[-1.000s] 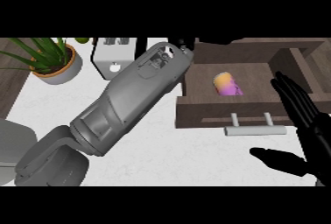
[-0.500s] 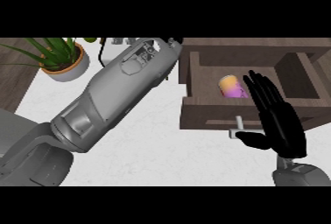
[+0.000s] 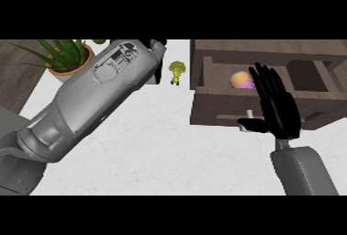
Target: Pick up the can, place it into the drawer and close the drawer
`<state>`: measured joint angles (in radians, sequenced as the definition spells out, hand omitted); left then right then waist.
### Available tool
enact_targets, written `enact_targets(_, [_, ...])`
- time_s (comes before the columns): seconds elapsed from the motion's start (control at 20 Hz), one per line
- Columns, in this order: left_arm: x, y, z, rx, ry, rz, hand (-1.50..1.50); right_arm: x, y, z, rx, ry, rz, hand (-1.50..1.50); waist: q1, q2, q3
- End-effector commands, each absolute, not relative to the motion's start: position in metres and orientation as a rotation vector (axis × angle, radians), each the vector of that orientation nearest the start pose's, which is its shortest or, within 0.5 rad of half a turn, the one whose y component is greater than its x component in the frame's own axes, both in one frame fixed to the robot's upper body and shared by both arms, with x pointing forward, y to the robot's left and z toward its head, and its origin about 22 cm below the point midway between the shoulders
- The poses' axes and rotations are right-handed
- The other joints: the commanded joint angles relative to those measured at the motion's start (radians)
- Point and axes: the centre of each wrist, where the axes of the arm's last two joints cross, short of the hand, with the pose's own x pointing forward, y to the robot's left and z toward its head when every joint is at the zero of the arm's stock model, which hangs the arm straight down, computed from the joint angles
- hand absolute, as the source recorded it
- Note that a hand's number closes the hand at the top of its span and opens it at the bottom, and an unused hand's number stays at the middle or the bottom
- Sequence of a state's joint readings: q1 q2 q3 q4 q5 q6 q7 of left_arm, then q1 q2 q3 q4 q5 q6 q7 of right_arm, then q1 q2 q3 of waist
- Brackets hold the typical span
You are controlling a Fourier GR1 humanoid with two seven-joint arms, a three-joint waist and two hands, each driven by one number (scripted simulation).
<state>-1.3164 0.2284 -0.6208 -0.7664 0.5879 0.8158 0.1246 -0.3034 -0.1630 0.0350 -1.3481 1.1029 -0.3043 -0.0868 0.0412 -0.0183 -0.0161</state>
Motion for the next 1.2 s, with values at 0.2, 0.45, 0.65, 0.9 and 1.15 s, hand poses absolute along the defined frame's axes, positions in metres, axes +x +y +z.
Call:
enact_targets(0.2, [0.416, 0.087, 0.229, 0.239, -1.761, -0.036, -1.50, 0.340, -0.239, -0.012, -1.211, -1.596, 0.963, -1.50, 0.026, 0.022, 0.018])
enact_targets(0.45, [0.407, 0.099, 0.226, 0.248, -1.744, -0.063, -1.50, 0.361, -0.239, -0.010, -1.276, -1.614, 0.932, -1.50, 0.030, 0.024, 0.018])
enact_targets(0.65, [0.400, 0.111, 0.206, 0.250, -1.741, -0.049, -1.50, 0.394, -0.219, 0.018, -1.290, -1.666, 0.873, -1.50, 0.028, 0.026, 0.017])
enact_targets(0.9, [0.388, 0.120, 0.198, 0.241, -1.736, -0.059, -1.50, 0.421, -0.219, 0.038, -1.343, -1.640, 0.867, -1.50, 0.037, 0.029, 0.017])
enact_targets(1.15, [0.375, 0.123, 0.180, 0.238, -1.718, -0.080, -1.50, 0.436, -0.215, 0.047, -1.360, -1.669, 0.851, -1.50, 0.042, 0.036, 0.018])
